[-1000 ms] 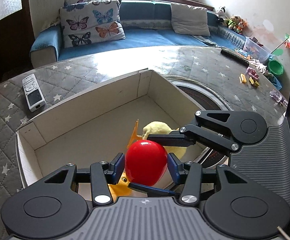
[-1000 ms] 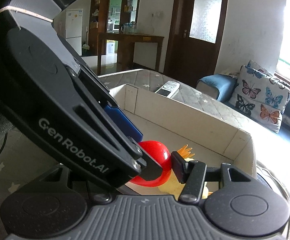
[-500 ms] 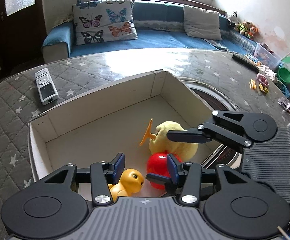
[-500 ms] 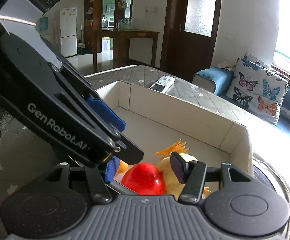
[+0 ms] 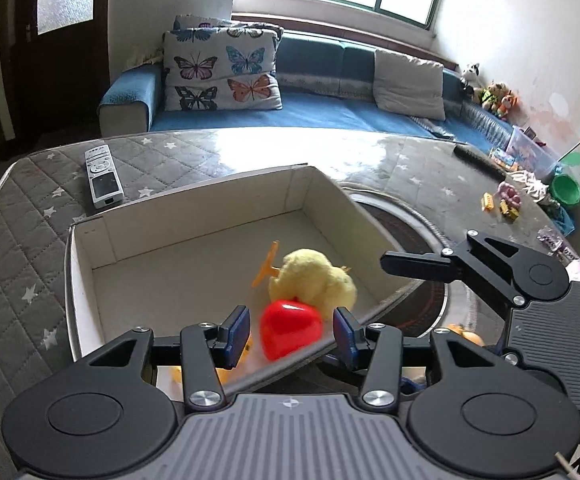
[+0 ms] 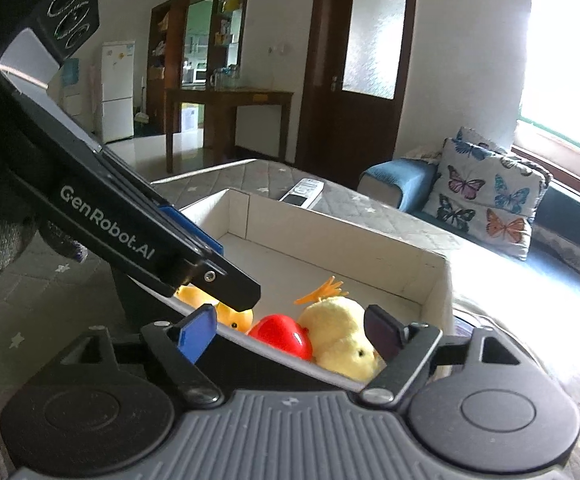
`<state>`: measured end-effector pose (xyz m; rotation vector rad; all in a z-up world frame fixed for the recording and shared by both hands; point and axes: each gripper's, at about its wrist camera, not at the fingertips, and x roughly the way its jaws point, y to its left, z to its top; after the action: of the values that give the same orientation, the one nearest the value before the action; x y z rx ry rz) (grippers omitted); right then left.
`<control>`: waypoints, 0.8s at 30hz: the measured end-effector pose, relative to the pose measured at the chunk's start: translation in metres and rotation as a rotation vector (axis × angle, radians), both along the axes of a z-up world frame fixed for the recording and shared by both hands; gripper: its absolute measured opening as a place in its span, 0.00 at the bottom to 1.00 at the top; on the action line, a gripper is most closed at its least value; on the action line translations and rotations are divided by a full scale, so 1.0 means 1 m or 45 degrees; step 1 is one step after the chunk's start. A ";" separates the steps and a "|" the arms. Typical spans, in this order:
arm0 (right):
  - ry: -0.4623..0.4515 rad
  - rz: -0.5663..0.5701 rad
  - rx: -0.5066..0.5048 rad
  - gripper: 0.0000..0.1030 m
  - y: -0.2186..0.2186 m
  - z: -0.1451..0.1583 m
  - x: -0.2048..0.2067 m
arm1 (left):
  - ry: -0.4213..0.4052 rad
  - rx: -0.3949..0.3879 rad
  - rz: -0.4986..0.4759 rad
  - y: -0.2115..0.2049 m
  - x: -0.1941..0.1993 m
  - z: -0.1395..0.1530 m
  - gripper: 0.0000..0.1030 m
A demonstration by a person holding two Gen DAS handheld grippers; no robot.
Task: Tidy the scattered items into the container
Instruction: 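Withdraw the left tool and bring both tools to the small white figure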
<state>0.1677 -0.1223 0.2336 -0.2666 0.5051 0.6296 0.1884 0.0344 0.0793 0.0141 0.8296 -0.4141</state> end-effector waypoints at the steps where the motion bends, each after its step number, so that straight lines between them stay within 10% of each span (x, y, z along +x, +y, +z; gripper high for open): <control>1: -0.004 -0.008 0.003 0.84 -0.003 0.001 -0.004 | -0.006 -0.005 0.001 -0.001 -0.004 0.001 0.47; 24: 0.005 -0.238 0.033 0.94 -0.080 -0.015 -0.089 | 0.044 -0.062 -0.096 -0.064 -0.070 -0.026 0.47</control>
<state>0.0782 -0.2024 0.2181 -0.1910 0.5189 0.4543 0.1186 -0.0291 0.0531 -0.0066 0.8545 -0.5067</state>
